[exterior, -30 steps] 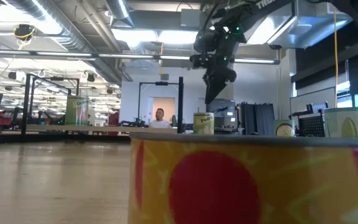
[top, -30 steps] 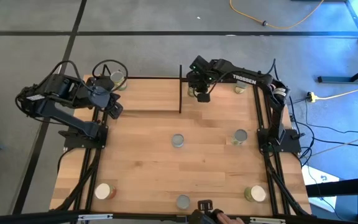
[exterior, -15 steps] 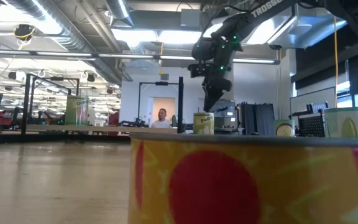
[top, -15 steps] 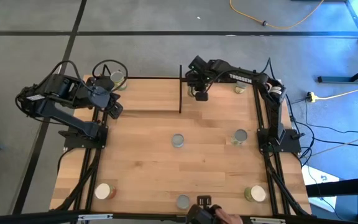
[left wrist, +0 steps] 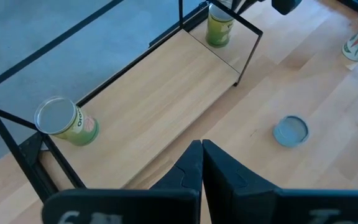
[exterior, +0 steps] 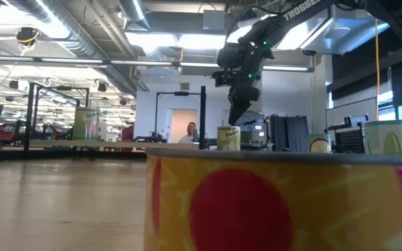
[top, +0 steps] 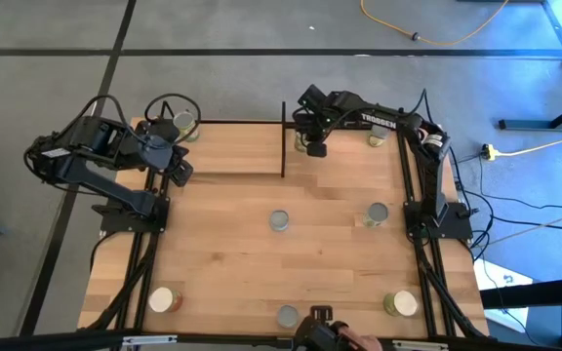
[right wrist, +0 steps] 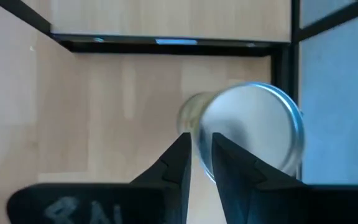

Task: Pick and place cans onto a shelf
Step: Put the canned pears can on the shelf

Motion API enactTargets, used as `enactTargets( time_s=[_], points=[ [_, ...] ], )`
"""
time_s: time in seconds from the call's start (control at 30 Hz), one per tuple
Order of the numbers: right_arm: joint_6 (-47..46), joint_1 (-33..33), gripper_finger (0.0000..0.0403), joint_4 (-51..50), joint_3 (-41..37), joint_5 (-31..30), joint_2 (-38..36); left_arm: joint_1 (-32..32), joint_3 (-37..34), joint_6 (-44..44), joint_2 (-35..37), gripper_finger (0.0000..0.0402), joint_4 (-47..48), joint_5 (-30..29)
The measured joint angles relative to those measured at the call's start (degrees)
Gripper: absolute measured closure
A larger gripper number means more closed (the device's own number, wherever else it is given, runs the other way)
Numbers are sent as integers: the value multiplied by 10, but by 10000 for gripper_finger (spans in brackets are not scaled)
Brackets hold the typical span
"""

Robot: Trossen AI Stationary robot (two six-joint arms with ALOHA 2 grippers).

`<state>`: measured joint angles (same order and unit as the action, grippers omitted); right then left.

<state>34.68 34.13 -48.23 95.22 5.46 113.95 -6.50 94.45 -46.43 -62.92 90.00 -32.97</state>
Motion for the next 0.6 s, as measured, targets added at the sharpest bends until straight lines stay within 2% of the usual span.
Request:
enactTargets(
  time_s=[0.1, 0.6],
  points=[
    [0, 0, 336, -1, 0, 21, 0, 0, 0, 0, 0, 401, 0, 0],
    [1, 7, 336, -2, 0, 17, 17, 0, 0, -1, 0, 401, 0, 0]
  ],
)
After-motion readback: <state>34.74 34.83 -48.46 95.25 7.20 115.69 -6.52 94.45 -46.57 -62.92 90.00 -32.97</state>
